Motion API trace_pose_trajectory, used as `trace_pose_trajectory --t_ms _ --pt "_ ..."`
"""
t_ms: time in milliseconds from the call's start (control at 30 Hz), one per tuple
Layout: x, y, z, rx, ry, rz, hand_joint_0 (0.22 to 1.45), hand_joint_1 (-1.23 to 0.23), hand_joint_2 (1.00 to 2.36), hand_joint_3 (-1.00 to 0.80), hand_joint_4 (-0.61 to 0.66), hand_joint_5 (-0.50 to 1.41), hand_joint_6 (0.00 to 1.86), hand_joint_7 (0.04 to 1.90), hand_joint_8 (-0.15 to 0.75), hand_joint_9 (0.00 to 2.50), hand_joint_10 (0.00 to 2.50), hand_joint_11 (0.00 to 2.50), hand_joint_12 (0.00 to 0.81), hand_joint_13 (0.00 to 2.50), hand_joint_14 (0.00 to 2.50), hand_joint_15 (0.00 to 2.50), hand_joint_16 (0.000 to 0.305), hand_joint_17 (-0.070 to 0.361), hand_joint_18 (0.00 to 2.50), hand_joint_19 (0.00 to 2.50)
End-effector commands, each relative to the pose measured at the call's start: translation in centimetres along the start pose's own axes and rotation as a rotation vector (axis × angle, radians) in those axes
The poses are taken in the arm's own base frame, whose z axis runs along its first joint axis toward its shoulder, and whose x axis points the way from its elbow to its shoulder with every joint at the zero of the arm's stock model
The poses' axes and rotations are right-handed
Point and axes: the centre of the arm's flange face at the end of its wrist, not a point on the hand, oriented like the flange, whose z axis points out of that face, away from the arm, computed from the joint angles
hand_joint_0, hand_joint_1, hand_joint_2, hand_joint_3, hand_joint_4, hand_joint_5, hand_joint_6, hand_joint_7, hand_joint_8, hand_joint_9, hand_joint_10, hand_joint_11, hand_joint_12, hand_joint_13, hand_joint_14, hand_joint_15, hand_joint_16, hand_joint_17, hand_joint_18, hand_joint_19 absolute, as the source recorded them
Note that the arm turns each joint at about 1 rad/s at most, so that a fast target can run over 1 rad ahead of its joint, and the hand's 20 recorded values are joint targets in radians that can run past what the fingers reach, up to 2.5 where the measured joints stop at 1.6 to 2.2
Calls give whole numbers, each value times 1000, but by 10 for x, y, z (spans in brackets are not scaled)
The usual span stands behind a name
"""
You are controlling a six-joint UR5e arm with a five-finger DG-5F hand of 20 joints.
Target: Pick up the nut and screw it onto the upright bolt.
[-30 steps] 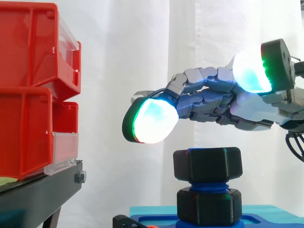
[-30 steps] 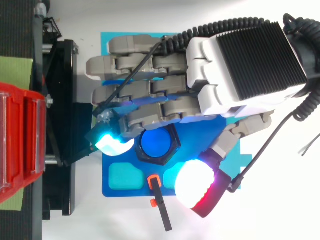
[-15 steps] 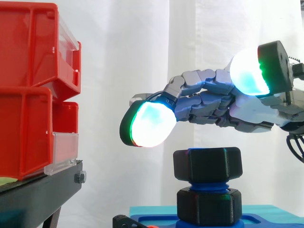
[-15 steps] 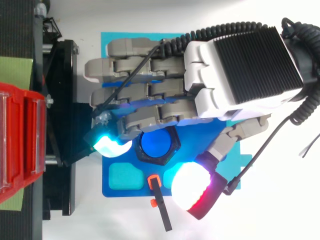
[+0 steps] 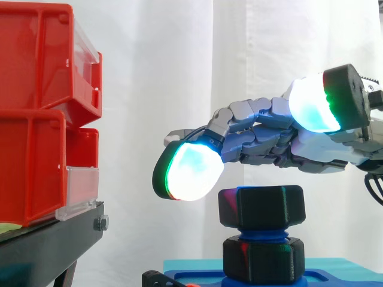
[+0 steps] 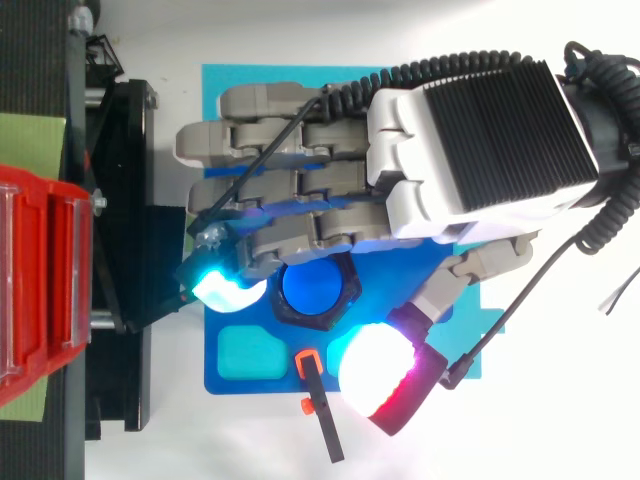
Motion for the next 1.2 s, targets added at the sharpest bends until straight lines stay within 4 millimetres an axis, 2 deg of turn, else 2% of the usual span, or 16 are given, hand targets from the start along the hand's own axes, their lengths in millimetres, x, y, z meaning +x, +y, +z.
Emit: trace_pose_trajectory --t_ms 0,600,800,1167 --pt "0 1 1 -1 1 -5 472 -91 1000 -500 184 -145 502 699 189 277 0 0 287 0 0 0 36 81 0 0" --pt "7 8 4 33 5 1 473 -100 1000 -500 189 -144 502 709 192 286 0 0 287 16 0 0 35 80 0 0" --pt "30 -1 3 44 34 12 475 -114 1000 -500 189 -141 502 717 194 304 0 0 286 36 0 0 35 78 0 0" --pt "29 -1 4 34 25 38 476 -113 1000 -500 192 -140 502 721 197 310 0 0 285 48 0 0 34 77 0 0"
